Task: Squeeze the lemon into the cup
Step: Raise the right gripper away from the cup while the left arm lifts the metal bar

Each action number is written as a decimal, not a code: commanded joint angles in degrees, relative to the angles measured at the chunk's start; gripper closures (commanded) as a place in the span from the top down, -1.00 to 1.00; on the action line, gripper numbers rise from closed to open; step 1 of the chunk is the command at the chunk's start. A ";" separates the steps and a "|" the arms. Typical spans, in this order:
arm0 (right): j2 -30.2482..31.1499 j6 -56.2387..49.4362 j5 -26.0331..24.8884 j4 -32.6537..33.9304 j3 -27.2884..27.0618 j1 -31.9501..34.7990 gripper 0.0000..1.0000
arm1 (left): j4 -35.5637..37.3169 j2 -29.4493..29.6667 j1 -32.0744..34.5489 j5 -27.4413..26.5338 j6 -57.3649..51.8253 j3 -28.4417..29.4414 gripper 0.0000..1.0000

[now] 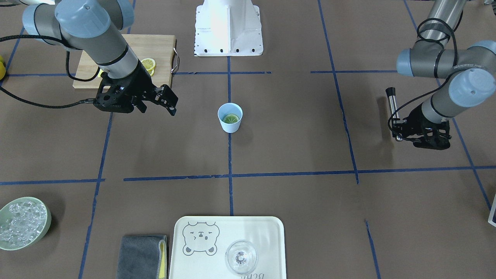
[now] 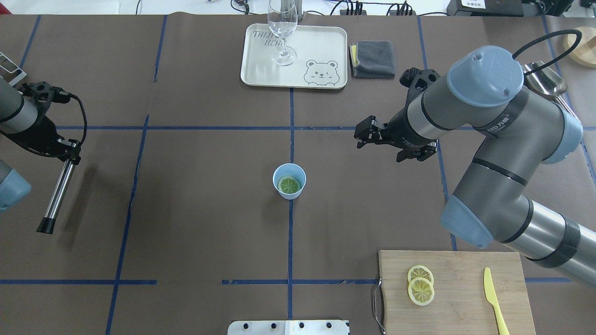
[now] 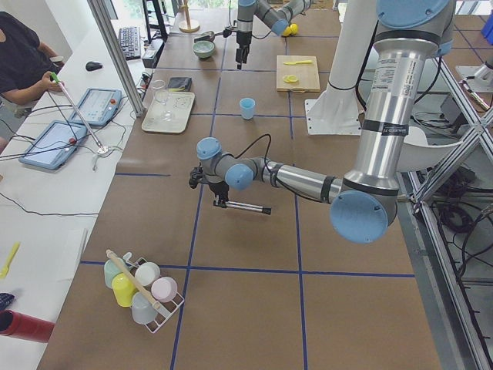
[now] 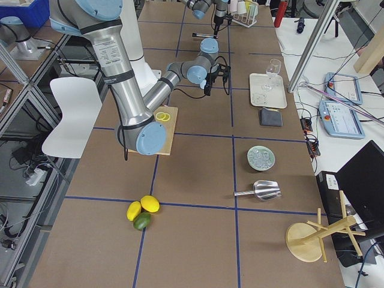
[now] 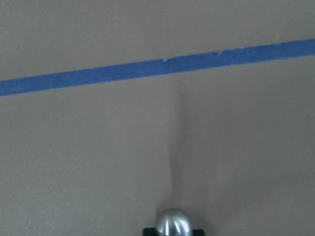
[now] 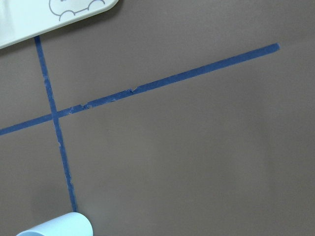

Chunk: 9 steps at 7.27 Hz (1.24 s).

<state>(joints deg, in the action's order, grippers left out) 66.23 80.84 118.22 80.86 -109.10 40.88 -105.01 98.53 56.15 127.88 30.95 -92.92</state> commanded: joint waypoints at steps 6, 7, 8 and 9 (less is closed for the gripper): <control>2.41 -1.90 6.48 0.00 -0.67 7.97 1.00 | 11.67 21.49 -7.35 -7.47 0.52 -20.02 -1.00; 3.63 -4.87 6.76 0.00 -0.67 9.64 1.00 | 8.10 23.35 -7.72 -7.56 1.65 -20.89 -1.00; 3.99 -6.73 7.28 0.09 -0.32 10.96 1.00 | 2.58 23.37 -7.72 -10.52 10.19 -22.81 -1.00; 4.78 -8.75 7.29 0.09 -0.06 12.02 1.00 | -3.56 23.37 -8.50 -13.85 14.97 -23.18 -1.00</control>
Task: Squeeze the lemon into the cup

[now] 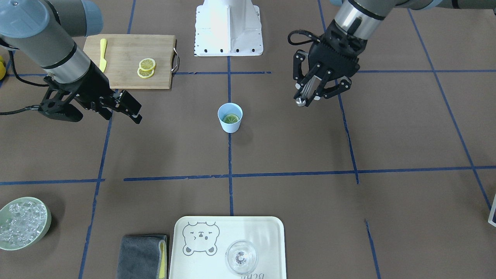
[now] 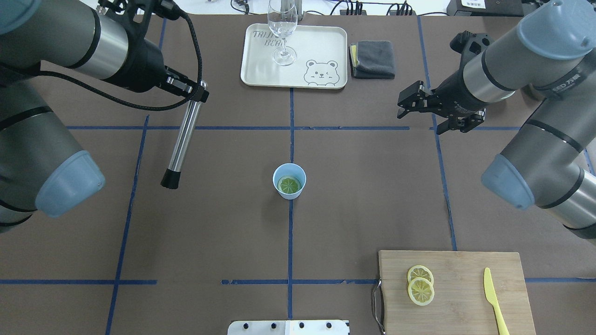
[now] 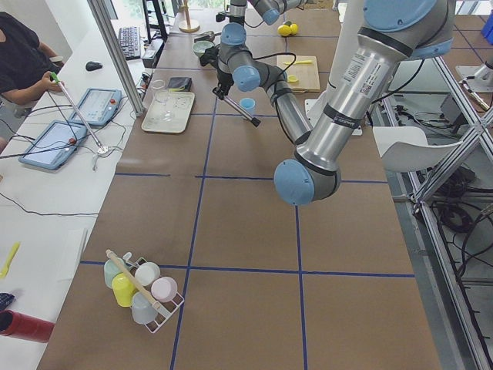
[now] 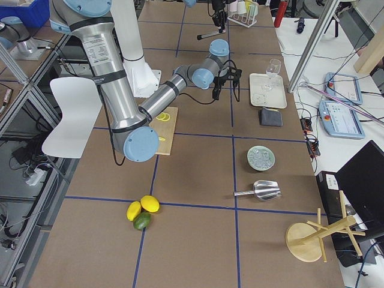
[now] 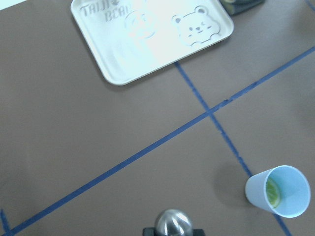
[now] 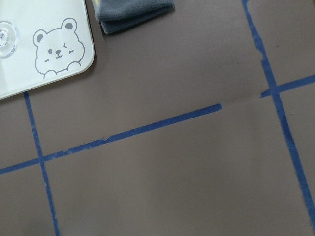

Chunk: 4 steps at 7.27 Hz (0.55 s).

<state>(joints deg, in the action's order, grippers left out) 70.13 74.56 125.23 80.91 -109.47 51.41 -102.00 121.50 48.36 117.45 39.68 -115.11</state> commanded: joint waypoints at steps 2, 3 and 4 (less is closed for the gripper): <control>1.59 -6.42 0.19 0.03 1.97 3.16 1.00 | -14.14 0.32 -4.04 -11.57 9.01 -0.91 -1.00; 1.59 -7.22 0.28 0.03 2.42 3.69 1.00 | -17.58 0.05 -7.72 -20.16 9.80 -0.56 -1.00; 1.59 -7.67 0.28 0.03 2.94 4.13 1.00 | -17.44 0.23 -10.19 -22.60 9.63 -0.12 -1.00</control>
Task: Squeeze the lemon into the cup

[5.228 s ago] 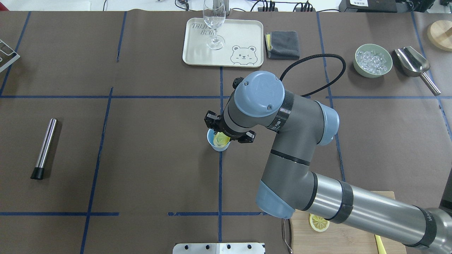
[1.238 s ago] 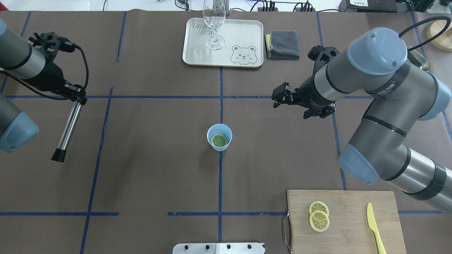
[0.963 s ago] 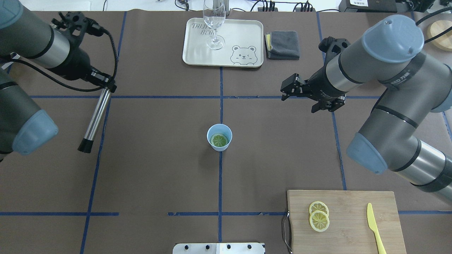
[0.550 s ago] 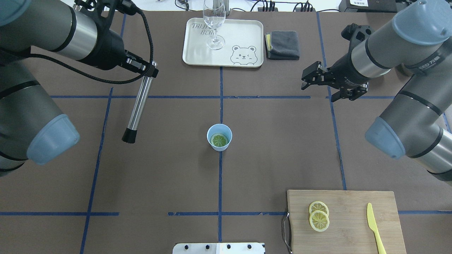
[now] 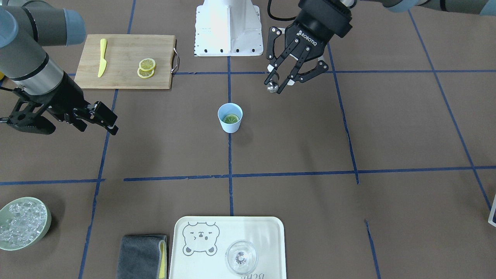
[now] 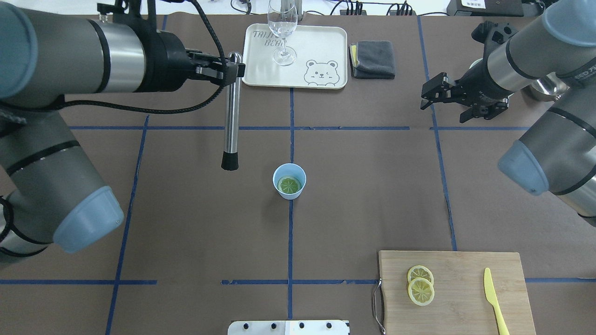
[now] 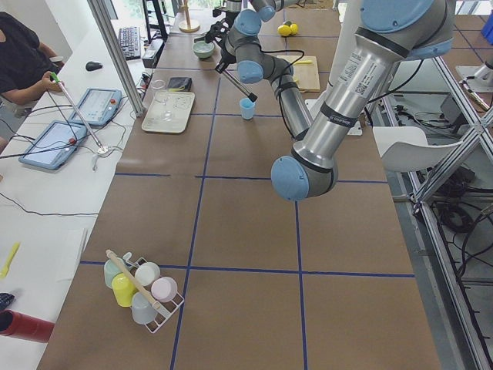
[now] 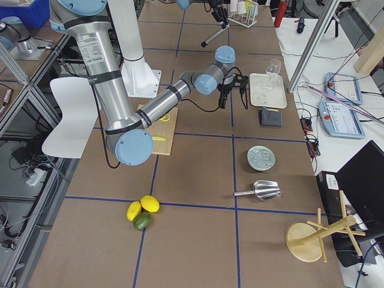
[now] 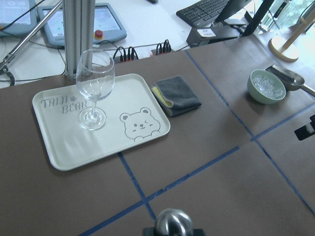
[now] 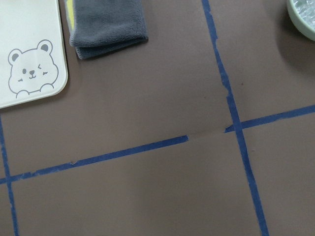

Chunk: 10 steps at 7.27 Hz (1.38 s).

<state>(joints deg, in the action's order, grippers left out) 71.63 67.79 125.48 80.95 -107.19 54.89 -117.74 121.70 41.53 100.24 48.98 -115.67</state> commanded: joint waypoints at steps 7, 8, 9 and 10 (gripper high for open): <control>2.37 -5.38 0.12 0.00 1.20 2.33 1.00 | -22.93 0.12 -22.27 -51.44 -2.12 10.27 -1.00; 2.37 -5.30 0.12 0.00 1.20 2.33 1.00 | -24.97 0.37 -22.89 -53.72 -7.18 11.59 -1.00; 2.37 -5.30 0.12 0.00 1.20 2.33 1.00 | -28.38 -0.06 -25.59 -57.66 -8.01 13.43 -1.00; 2.37 -5.30 0.12 -0.09 1.20 2.33 1.00 | -31.38 0.29 -27.62 -59.61 -8.02 16.23 -1.00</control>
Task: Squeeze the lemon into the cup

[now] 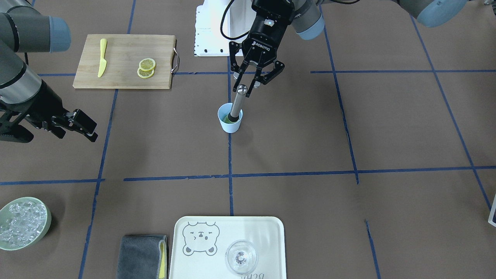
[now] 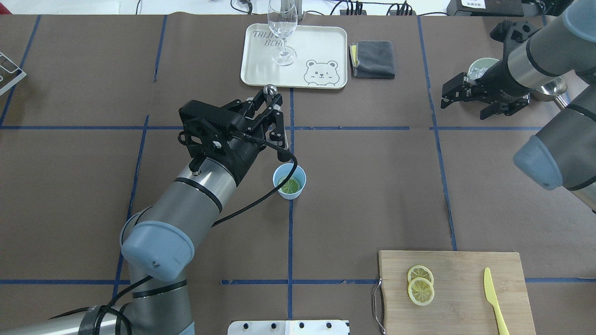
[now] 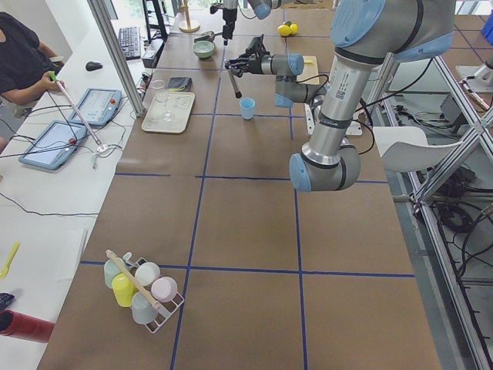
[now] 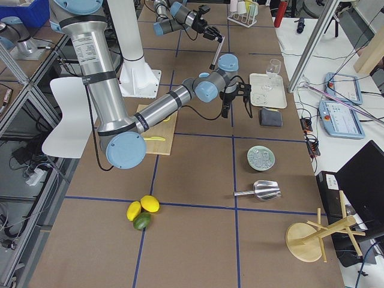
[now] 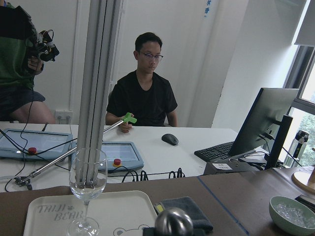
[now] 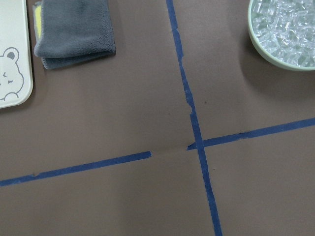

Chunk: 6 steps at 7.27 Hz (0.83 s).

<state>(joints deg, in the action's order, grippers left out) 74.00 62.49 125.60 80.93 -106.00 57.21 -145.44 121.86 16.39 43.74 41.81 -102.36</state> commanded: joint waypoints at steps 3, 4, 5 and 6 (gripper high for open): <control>0.09 0.00 0.00 -0.07 0.00 0.01 1.00 | -3.97 -0.12 -4.43 -4.88 -0.68 3.74 -1.00; 0.09 0.00 0.08 -0.07 0.00 0.01 1.00 | -4.14 0.40 -5.13 -5.76 -0.50 5.31 -1.00; 0.18 0.09 0.00 -0.07 0.00 0.01 1.00 | -4.23 0.31 -5.92 -6.73 -0.15 6.98 -1.00; 0.18 0.09 0.00 -0.07 0.00 0.01 1.00 | -5.19 0.23 -6.19 -7.00 -0.06 8.48 -1.00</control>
<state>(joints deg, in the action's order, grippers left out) 74.15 62.55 125.62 80.86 -106.00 57.22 -149.86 122.12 10.77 37.40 41.55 -95.73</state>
